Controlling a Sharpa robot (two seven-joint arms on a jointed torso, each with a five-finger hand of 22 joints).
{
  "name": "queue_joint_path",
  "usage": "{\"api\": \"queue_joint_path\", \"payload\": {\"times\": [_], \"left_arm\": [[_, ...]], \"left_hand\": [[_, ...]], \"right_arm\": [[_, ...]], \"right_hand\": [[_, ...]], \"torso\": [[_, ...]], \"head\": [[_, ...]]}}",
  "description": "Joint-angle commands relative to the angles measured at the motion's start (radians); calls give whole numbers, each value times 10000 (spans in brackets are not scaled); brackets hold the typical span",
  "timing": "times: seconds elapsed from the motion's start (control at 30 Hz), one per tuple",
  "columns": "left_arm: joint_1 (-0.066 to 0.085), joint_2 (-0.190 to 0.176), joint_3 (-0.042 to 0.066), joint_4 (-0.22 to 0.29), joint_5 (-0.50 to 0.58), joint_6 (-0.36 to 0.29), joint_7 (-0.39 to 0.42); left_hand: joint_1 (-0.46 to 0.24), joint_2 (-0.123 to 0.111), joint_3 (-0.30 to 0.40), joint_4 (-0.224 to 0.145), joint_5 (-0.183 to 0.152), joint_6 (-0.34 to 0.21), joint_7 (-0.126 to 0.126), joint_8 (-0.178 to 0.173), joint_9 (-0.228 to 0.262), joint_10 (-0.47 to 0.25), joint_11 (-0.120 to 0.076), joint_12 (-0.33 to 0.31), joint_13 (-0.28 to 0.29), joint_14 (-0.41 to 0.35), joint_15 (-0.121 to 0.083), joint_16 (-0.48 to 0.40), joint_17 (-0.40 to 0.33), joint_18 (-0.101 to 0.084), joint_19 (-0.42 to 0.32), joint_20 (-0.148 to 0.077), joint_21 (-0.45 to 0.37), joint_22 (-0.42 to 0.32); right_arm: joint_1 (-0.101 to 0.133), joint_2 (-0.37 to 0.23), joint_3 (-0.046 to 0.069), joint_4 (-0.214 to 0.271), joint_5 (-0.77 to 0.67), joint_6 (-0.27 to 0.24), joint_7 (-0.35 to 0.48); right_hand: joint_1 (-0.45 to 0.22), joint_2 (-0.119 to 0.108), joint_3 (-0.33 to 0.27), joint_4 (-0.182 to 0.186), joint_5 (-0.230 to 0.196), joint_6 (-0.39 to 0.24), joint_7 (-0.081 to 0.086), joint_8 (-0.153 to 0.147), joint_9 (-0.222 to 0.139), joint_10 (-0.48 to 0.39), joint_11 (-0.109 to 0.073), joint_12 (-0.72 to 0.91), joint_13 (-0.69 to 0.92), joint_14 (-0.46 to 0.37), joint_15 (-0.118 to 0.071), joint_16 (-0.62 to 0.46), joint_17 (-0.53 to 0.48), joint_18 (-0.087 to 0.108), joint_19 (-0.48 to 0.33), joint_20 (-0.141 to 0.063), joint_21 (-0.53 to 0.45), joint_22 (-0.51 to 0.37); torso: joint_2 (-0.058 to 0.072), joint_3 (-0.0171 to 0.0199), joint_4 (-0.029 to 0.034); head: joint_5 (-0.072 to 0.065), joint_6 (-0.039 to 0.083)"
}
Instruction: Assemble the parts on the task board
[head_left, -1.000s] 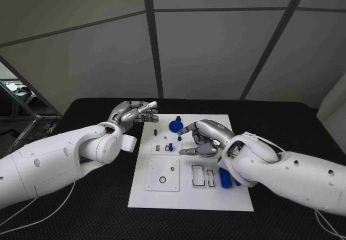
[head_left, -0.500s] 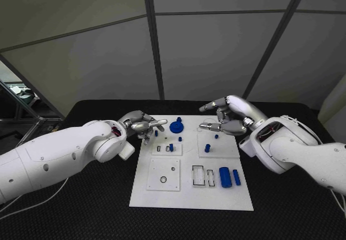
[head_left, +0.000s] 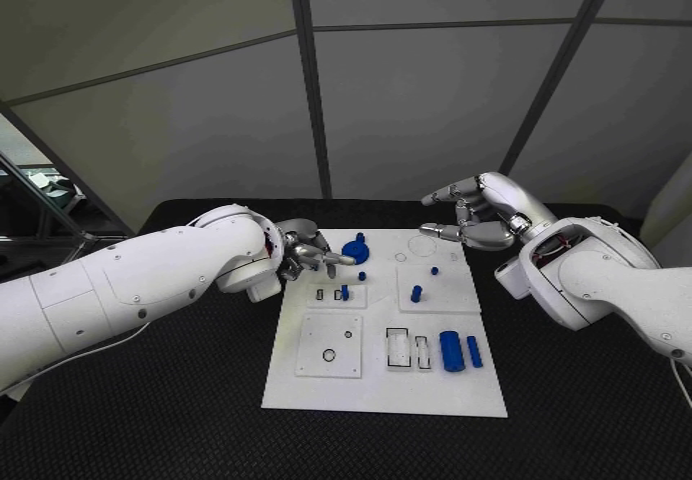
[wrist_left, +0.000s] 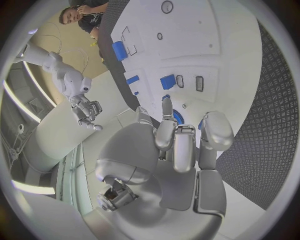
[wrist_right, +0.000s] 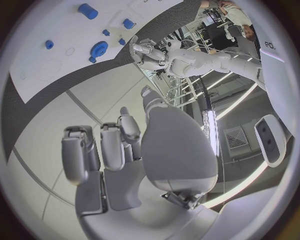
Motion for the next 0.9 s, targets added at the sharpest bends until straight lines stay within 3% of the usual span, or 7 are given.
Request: {"api": "queue_joint_path", "payload": {"times": [0.03,0.1,0.27,0.47,0.9], "left_arm": [[123,222,-81,-133,-720,843,-1071],[190,369,-153,-215,-737,1040,-1275],[299,738,-289,-467,-763,1566,-1687],[381,1066,-451,-682,-776,1826,-1883],[425,1337,-520,-854,-869,2055,-2012]], "left_hand": [[130,25,16,99,-33,-161,15,-3,209,9,-57,618,1510,727,-53,-104,1291,6,68,8,46,58],[191,64,41,127,-26,-304,58,-72,337,-175,-20,321,1302,682,-29,-220,1148,10,53,26,49,56],[364,198,140,171,4,-630,178,-280,681,-632,88,-390,889,555,47,-589,723,-144,551,94,547,973],[424,283,201,184,46,-662,196,-328,864,-632,106,-399,972,635,63,-414,978,-235,841,116,833,1505],[426,293,209,226,84,-601,166,-313,1196,-448,85,-144,1284,730,51,-187,1283,-301,1033,116,1059,1918]], "right_arm": [[25,40,11,-79,289,69,21],[27,63,12,-127,292,87,-9],[30,104,13,-214,296,141,-78],[31,153,14,-285,290,194,-154],[31,238,14,-416,273,305,-261]], "right_hand": [[112,43,89,-9,54,80,7,21,6,-52,-31,-39,-13,434,-31,-73,-21,-20,749,5,-71,2169],[117,47,92,-12,56,84,6,21,6,-53,-32,-41,-16,432,-32,-78,-28,-17,744,4,-78,2162],[135,59,103,-25,71,98,2,18,5,-66,-36,-71,-42,423,-36,-107,-70,-9,725,0,-102,2132],[143,63,108,-31,77,102,1,16,4,-76,-37,-93,-61,418,-37,-122,-91,-3,710,-1,-120,2109],[148,71,113,-35,85,109,-1,14,3,-76,-40,-94,-63,416,-40,-129,-98,4,694,-4,-139,2085]], "torso": [[-1,0,-10],[1,-7,1],[-1,-10,2],[7,-11,-8],[7,-26,7]], "head": [[11,-36],[-2,-68],[15,-92],[46,-128],[46,-197]]}}
